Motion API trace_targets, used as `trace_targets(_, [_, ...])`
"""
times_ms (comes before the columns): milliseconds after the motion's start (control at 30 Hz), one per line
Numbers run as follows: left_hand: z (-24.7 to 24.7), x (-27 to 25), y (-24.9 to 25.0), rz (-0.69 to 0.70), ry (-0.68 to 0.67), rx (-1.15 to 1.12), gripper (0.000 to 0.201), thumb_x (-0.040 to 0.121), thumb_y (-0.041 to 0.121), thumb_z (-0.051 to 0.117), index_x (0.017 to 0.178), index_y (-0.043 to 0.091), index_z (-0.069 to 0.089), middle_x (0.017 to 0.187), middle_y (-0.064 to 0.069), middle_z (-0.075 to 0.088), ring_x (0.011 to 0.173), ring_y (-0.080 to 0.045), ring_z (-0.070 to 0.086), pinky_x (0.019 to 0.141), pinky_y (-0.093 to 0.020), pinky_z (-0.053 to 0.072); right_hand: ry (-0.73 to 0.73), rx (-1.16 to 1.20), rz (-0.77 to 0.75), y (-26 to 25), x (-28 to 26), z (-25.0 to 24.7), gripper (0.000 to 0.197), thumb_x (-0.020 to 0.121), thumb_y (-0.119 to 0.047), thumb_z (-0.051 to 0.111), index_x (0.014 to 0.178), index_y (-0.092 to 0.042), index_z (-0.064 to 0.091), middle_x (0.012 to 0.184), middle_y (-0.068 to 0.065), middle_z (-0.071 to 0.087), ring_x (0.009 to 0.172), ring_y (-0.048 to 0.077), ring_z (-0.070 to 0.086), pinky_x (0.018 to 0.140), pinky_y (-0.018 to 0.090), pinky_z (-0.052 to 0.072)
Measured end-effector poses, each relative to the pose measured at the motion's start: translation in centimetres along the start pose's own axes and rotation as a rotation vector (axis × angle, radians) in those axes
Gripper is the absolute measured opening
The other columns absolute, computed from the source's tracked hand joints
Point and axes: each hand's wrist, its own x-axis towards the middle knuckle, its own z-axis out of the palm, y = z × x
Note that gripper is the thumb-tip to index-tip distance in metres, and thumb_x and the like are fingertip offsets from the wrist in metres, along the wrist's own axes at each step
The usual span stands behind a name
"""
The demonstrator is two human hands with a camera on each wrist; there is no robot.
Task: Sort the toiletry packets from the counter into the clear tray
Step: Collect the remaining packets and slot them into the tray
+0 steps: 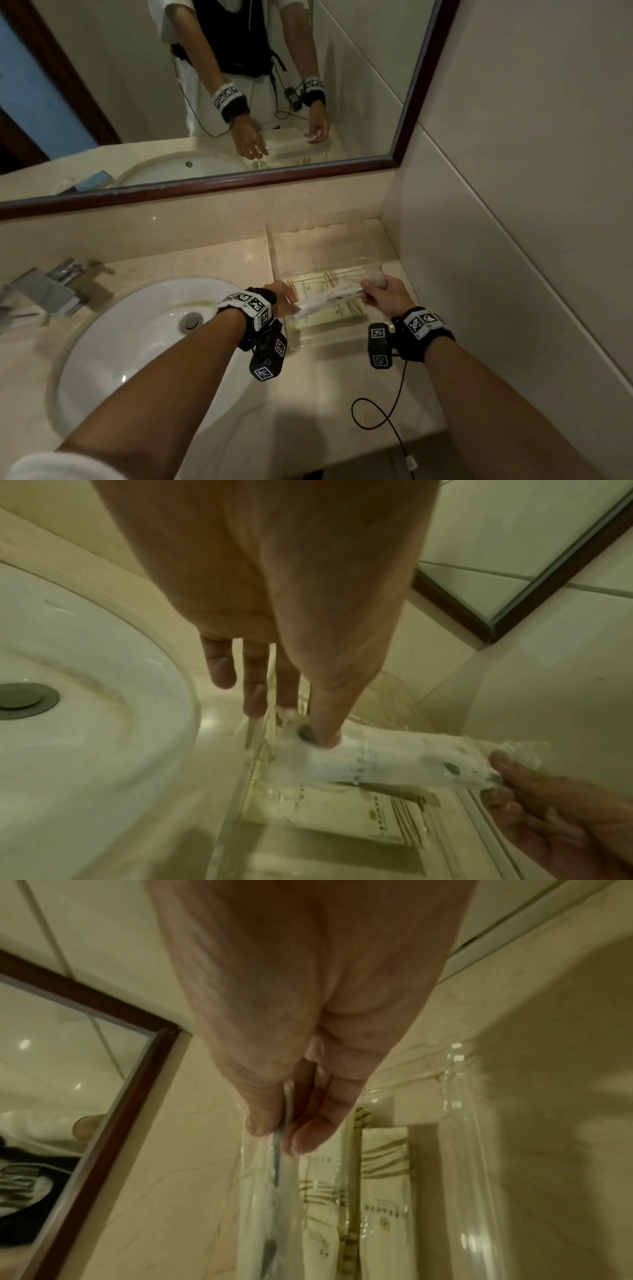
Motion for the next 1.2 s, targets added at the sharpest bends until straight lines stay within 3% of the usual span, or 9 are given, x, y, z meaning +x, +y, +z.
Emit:
trace_targets(233, [2.0,0.8,0.1,-0.026,-0.073,-0.039,0.027,0.089,0.012,0.061,0.114,0.006,0.065,0.118,-0.015,0.066,0.091,-0.021,0.062,0.084,-0.028,0.05,0.053,-0.034,0.087,1.8,-0.2,-1.1,0.015,0.092,-0.002,0.061,0.106,0.004,0.059,0.08,0.016,0.064,0.062,0.02,0.061,0.056,0.021,0.059])
trace_targets(333, [2.7,1.0,-0.2,-0.044,-0.081,-0.05,0.028,0.088,0.008,0.06,0.115,0.005,0.065,0.12,-0.015,0.065,0.1,-0.026,0.064,0.09,-0.031,0.05,0.047,-0.146,0.123,2.2,-0.5,-1.2,0.007,0.087,0.001,0.063,0.086,-0.002,0.057,0.074,0.014,0.061,0.055,0.017,0.06,0.057,0.023,0.058])
trace_targets(433, [3.5,1.1,-0.4,-0.075,-0.087,-0.062,0.028,0.087,0.01,0.063,0.113,0.0,0.064,0.121,-0.018,0.063,0.105,-0.032,0.063,0.083,-0.029,0.048,0.029,-0.341,0.156,2.9,-0.4,-1.5,0.015,0.076,-0.009,0.069,0.07,-0.011,0.055,0.067,0.011,0.066,0.061,0.022,0.065,0.076,0.042,0.059])
trace_targets(500, [3.9,1.2,-0.8,-0.085,-0.083,-0.064,0.029,0.088,0.013,0.063,0.114,0.001,0.064,0.121,-0.018,0.064,0.109,-0.033,0.063,0.085,-0.03,0.049,0.007,-0.453,0.154,3.4,-0.4,-1.5,0.009,0.071,-0.018,0.068,0.073,-0.012,0.061,0.07,0.013,0.073,0.064,0.024,0.068,0.079,0.046,0.059])
trace_targets(600, [4.7,1.2,-1.2,-0.082,-0.052,-0.012,0.027,0.088,0.018,0.063,0.112,0.008,0.066,0.117,-0.013,0.066,0.107,-0.029,0.065,0.086,-0.029,0.051,0.047,-0.53,0.145,3.3,-1.3,-1.0,0.004,0.081,-0.011,0.062,0.083,-0.013,0.061,0.075,0.009,0.07,0.055,0.018,0.066,0.058,0.027,0.058])
trace_targets(700, [5.7,1.4,-1.6,-0.075,-0.043,0.022,0.026,0.087,0.019,0.064,0.111,0.01,0.068,0.116,-0.011,0.067,0.105,-0.028,0.066,0.085,-0.028,0.051,0.056,-0.626,0.139,3.5,-1.7,-0.6,0.007,0.083,-0.012,0.058,0.088,-0.013,0.062,0.082,0.009,0.069,0.052,0.016,0.065,0.047,0.022,0.052])
trace_targets(867, [6.2,1.4,-1.9,-0.031,0.032,0.058,0.027,0.091,0.015,0.056,0.114,0.01,0.067,0.127,-0.008,0.061,0.116,-0.025,0.059,0.094,-0.026,0.045,0.033,-0.743,0.15,3.9,-1.5,-0.4,0.016,0.087,-0.018,0.053,0.1,-0.014,0.06,0.096,0.011,0.066,0.068,0.025,0.065,0.052,0.026,0.051])
trace_targets(1000, [6.7,1.5,-2.2,-0.019,0.016,0.083,0.031,0.093,0.016,0.051,0.12,0.011,0.064,0.135,-0.008,0.056,0.124,-0.025,0.053,0.102,-0.027,0.04,0.054,-0.909,0.063,4.4,-1.3,-0.3,0.026,0.092,-0.021,0.052,0.11,-0.005,0.062,0.108,0.016,0.065,0.096,0.033,0.063,0.08,0.036,0.055])
trace_targets(1200, [7.2,1.1,-2.6,0.021,-0.006,0.113,0.036,0.096,0.02,0.046,0.13,0.014,0.057,0.136,-0.009,0.055,0.119,-0.028,0.058,0.101,-0.03,0.044,0.072,-1.071,-0.027,5.0,-1.6,0.1,0.031,0.095,-0.026,0.04,0.116,-0.015,0.061,0.117,0.015,0.054,0.097,0.035,0.06,0.072,0.031,0.047])
